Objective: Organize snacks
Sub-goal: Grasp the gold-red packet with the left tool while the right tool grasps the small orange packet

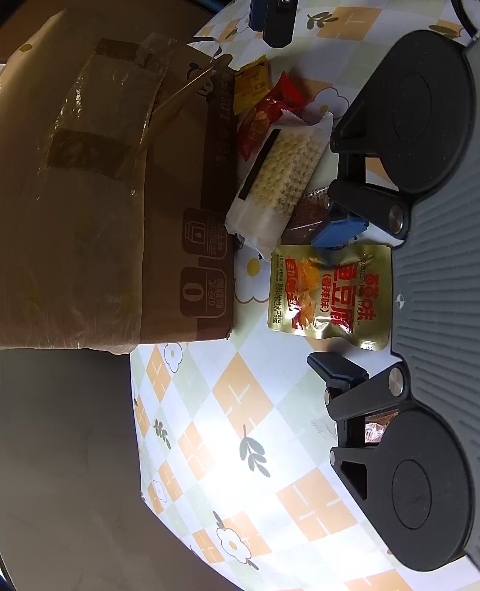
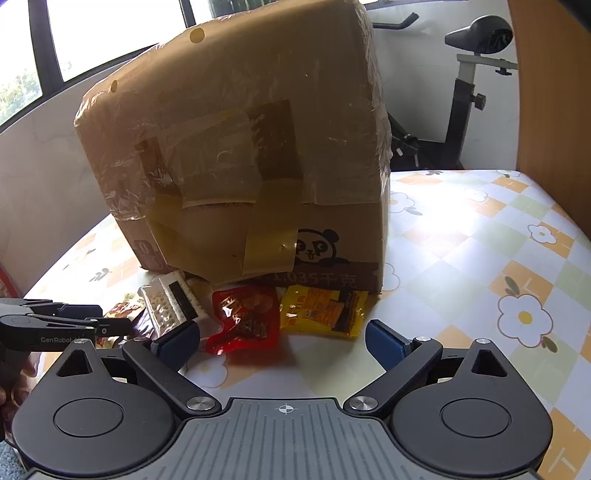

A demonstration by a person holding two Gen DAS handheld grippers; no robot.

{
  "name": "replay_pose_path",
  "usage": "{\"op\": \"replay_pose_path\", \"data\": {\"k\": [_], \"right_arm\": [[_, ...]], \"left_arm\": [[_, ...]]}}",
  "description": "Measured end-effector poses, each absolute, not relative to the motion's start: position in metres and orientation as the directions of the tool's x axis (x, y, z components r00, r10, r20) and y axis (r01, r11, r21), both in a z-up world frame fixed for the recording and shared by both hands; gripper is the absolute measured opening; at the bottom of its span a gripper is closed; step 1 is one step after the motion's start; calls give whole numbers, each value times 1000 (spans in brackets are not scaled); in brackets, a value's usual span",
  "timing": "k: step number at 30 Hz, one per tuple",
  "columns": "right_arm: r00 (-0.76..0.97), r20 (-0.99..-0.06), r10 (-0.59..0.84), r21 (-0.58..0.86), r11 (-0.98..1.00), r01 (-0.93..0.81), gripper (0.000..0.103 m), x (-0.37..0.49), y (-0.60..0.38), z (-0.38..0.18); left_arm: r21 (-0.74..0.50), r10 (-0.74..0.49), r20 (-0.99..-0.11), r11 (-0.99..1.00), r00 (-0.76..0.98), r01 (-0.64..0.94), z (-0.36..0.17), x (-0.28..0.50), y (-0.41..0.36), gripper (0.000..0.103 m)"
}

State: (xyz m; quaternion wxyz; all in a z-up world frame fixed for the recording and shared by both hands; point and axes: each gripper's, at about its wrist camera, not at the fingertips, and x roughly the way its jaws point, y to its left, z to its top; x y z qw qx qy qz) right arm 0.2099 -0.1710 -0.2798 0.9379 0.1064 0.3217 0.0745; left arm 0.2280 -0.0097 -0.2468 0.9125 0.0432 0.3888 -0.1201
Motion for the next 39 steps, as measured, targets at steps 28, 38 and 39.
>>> {"op": "replay_pose_path", "data": {"k": [28,38,39], "right_arm": [[738,-657,153,229,973,2,51,269,-196,-294],[652,-714,254,287,956,-58,52,232,-181,-292],[641,-722,259,278,958,-73,52,229,-178,-291]], "left_arm": [[-133,-215,-663,976,717,170,-224,189,10,39],[-156,-226,-662,974,715,164,-222,186,10,39],[-159,-231,-661,973,714,167,-223,186,10,39]]}}
